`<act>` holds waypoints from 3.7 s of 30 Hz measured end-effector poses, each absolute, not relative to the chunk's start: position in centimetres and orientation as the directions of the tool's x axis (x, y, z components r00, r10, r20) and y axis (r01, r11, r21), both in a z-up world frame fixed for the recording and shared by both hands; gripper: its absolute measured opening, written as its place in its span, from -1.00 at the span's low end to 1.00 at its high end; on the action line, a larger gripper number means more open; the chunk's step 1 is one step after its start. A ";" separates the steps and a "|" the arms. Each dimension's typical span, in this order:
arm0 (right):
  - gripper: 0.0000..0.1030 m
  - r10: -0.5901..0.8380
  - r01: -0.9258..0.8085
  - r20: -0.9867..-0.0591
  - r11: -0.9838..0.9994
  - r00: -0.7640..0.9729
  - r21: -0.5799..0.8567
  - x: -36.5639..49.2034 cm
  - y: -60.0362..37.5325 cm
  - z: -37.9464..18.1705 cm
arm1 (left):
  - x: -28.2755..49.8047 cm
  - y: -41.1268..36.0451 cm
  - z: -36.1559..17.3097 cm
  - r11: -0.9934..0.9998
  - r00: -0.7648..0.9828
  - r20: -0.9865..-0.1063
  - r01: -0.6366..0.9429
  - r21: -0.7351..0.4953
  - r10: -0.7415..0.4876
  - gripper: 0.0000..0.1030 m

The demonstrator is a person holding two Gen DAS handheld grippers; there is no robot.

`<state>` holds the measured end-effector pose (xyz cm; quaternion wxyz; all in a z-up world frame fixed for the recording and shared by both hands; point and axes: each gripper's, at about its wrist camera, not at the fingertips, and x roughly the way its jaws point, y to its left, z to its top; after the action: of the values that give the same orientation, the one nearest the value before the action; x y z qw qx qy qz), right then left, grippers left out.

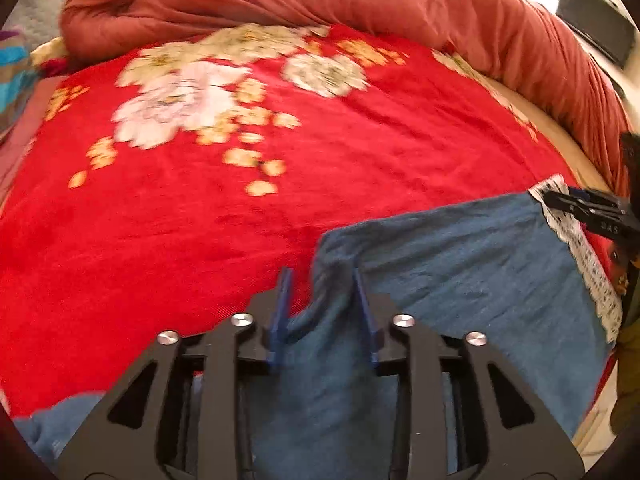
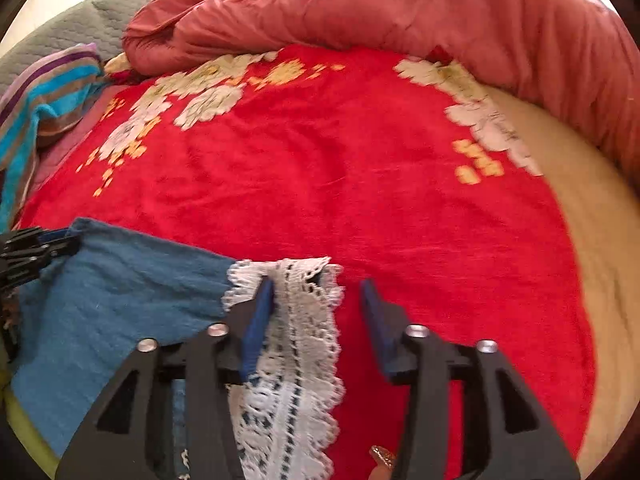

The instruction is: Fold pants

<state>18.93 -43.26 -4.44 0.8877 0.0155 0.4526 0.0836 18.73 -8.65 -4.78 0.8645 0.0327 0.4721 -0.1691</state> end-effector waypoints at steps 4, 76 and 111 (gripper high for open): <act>-0.08 0.127 -0.111 -0.757 0.991 0.641 0.072 15.9 -44.2 -1.8 | 16.6 -5.8 -2.0 0.968 0.579 -0.795 0.249 -0.038 -0.181 -0.29; 0.64 0.251 -0.230 -0.690 0.965 0.679 0.125 1.2 -37.9 1.9 | 2.9 -8.7 3.6 0.924 0.620 -0.747 0.381 0.020 -0.239 0.81; 0.68 0.213 -0.102 -0.707 0.975 0.674 0.196 1.8 -42.7 -1.2 | 7.8 -19.0 1.3 0.867 0.549 -0.804 0.490 0.087 -0.229 0.81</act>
<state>1.77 -42.72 -1.22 0.9121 0.0703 0.3945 0.0865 7.77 -18.99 1.35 0.8668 0.1526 0.4270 -0.2075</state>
